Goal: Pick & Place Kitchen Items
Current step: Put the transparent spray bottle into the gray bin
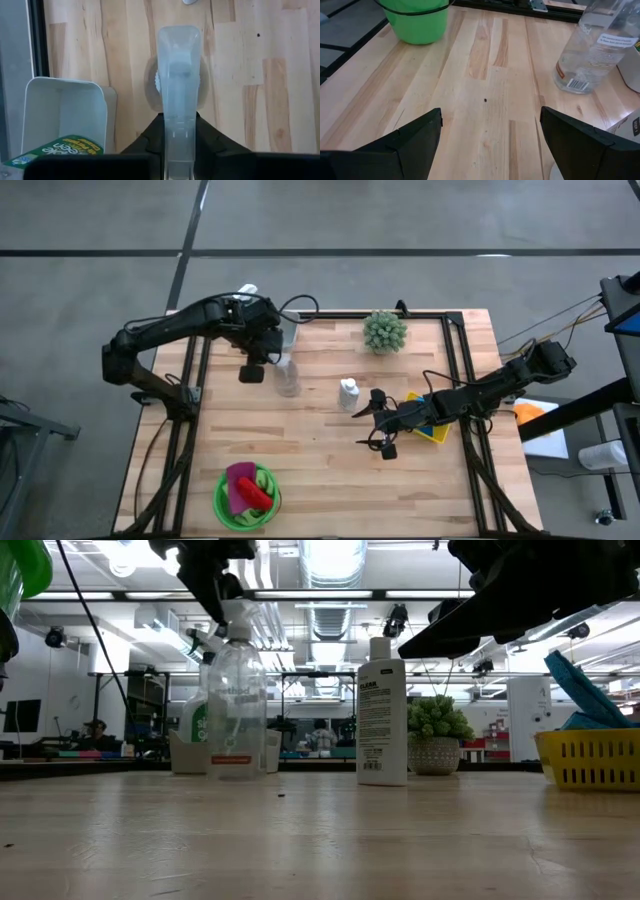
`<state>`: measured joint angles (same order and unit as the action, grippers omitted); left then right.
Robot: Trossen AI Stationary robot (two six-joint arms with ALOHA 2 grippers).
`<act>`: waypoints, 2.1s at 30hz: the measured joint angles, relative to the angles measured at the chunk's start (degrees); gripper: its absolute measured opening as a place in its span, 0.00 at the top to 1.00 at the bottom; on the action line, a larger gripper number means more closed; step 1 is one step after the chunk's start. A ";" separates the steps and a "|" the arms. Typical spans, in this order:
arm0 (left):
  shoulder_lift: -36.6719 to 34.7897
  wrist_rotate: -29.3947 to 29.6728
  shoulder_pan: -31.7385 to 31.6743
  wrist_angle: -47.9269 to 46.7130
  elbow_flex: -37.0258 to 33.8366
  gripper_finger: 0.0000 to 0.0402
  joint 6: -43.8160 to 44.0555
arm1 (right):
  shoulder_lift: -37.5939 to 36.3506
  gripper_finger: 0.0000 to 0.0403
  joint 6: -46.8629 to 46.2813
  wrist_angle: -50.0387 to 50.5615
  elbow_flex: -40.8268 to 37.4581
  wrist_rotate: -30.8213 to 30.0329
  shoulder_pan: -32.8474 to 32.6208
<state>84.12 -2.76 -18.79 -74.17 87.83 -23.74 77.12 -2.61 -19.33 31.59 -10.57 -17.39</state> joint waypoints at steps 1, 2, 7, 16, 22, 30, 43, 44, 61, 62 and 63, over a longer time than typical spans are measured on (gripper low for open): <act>-0.03 0.04 0.00 -0.21 0.03 0.88 0.34 | 0.00 0.17 0.00 0.05 -0.01 0.00 0.00; -0.03 0.14 0.00 -0.73 0.25 0.88 1.06 | 0.00 0.17 0.00 0.09 0.00 0.00 0.00; 0.00 0.24 0.00 -3.53 3.24 0.86 6.49 | 0.00 0.17 0.00 0.09 -0.02 0.00 0.02; 0.00 0.72 -0.02 -7.21 13.74 0.87 15.88 | -0.01 0.17 0.00 0.09 0.00 0.00 0.02; -0.03 9.96 -0.07 -8.91 21.33 0.87 20.77 | 0.00 0.17 0.00 0.09 0.00 0.00 0.01; 0.24 13.74 -4.62 -10.07 24.33 0.87 26.16 | 0.00 0.17 0.00 0.08 0.00 0.00 0.01; 0.48 17.22 -12.88 -5.72 16.56 0.87 31.31 | -0.02 0.17 -0.15 0.09 0.00 0.00 0.00; 0.50 17.20 -13.14 -5.33 15.42 0.87 31.31 | 0.00 0.17 -0.17 0.09 0.00 0.00 0.02; 0.52 16.98 -16.91 2.00 1.89 0.87 31.30 | 0.00 0.17 -0.22 0.09 0.00 0.00 0.00; 0.52 16.98 -17.07 1.96 1.81 0.87 31.29 | 0.00 0.17 -0.22 0.10 -0.02 0.00 0.02; 0.52 16.98 -17.25 1.96 1.80 0.87 31.27 | -0.02 0.17 -0.22 0.10 0.00 0.00 0.00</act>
<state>84.64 14.22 -36.04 -72.20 89.64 7.53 77.11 -2.83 -19.23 31.59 -10.57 -17.39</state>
